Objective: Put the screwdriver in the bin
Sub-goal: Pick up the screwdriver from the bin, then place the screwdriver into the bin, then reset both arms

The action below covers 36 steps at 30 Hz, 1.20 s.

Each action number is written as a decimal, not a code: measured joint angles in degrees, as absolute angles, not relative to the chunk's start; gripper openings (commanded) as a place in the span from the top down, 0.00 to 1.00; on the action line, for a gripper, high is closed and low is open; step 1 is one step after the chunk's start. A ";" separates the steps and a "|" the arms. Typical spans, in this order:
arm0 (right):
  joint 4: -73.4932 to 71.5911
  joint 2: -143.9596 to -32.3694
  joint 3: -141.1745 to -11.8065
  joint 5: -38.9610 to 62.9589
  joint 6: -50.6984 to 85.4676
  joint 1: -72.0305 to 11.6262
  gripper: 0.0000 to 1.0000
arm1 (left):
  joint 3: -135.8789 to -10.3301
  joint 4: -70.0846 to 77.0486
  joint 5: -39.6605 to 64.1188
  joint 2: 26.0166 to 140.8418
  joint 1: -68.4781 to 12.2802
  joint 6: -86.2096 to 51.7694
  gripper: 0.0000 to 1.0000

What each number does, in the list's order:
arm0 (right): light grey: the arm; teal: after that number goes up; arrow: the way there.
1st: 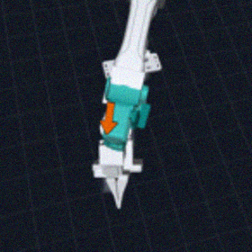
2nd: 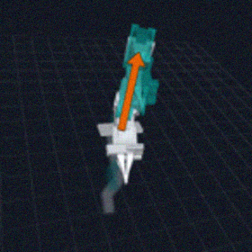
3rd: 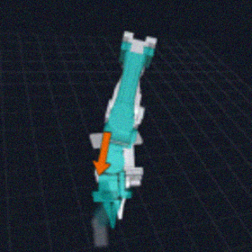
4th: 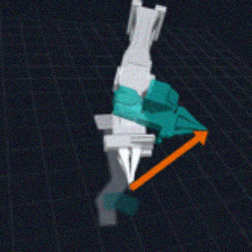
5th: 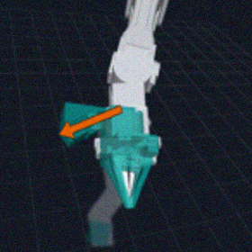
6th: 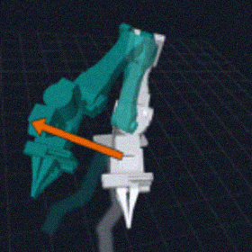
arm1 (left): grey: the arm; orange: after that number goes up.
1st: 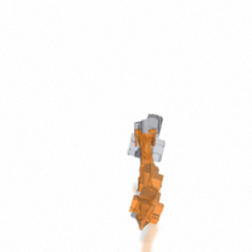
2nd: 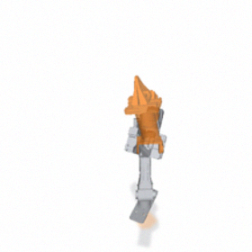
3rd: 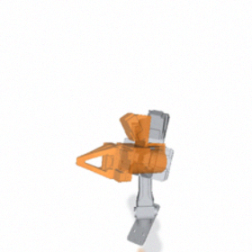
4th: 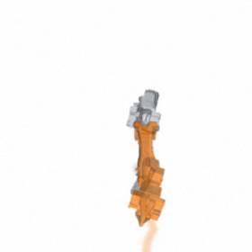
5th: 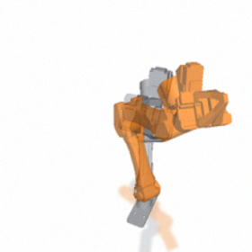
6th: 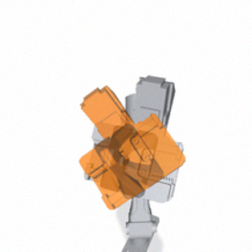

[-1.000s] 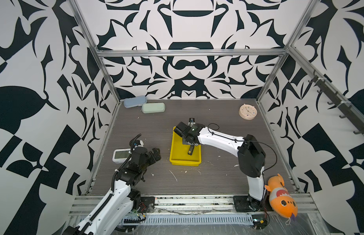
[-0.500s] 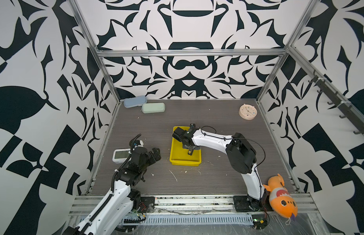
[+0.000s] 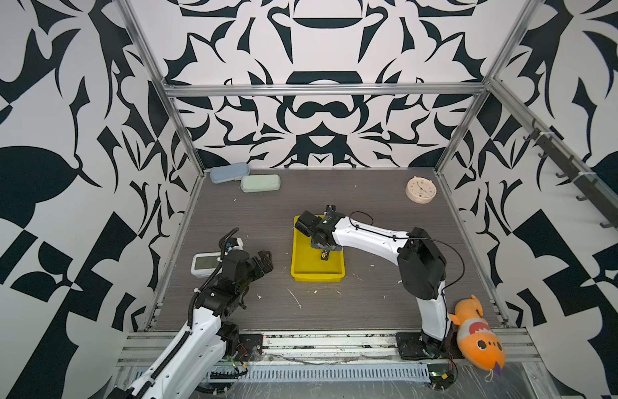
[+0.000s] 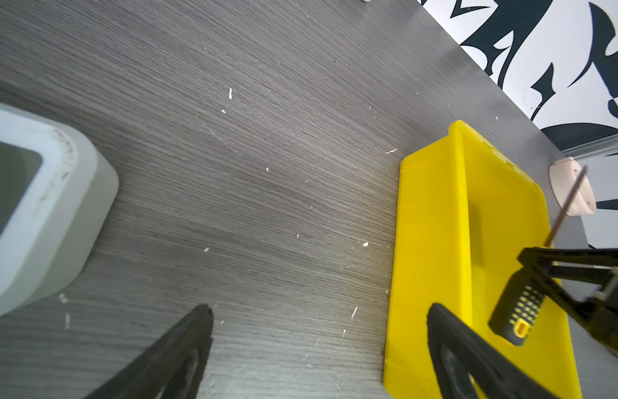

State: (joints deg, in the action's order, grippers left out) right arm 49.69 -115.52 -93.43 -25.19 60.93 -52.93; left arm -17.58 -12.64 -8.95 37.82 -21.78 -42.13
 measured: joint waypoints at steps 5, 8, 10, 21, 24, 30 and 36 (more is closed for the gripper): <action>50.13 -114.83 -94.45 -23.62 59.99 -54.28 1.00 | -17.58 -12.64 -8.97 37.82 -21.78 -42.13 0.01; 49.98 -115.04 -94.43 -22.48 59.88 -55.13 1.00 | -17.58 -12.62 -8.97 37.82 -21.76 -42.13 0.01; 49.60 -115.46 -94.41 -21.63 59.88 -55.51 1.00 | -17.58 -12.62 -8.97 37.82 -21.78 -42.13 0.01; 47.51 -119.02 -94.00 -19.53 59.55 -55.92 0.55 | -17.58 -12.64 -8.97 37.82 -21.76 -42.13 0.01; 47.35 -118.06 -93.95 -19.75 58.98 -55.92 0.43 | -17.58 -12.64 -8.97 37.82 -21.78 -42.15 0.01; 48.60 -112.14 -93.86 -22.04 55.07 -55.90 0.01 | -17.58 -12.64 -8.97 37.71 -21.78 -42.15 0.01; 54.83 -102.45 -92.99 -29.93 51.07 -53.89 0.04 | -17.58 -12.64 -8.99 36.80 -21.78 -42.17 0.01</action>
State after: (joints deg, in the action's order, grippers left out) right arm 54.83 -102.45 -92.99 -29.93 51.07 -53.89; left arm -17.58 -12.64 -8.99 36.80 -21.78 -42.17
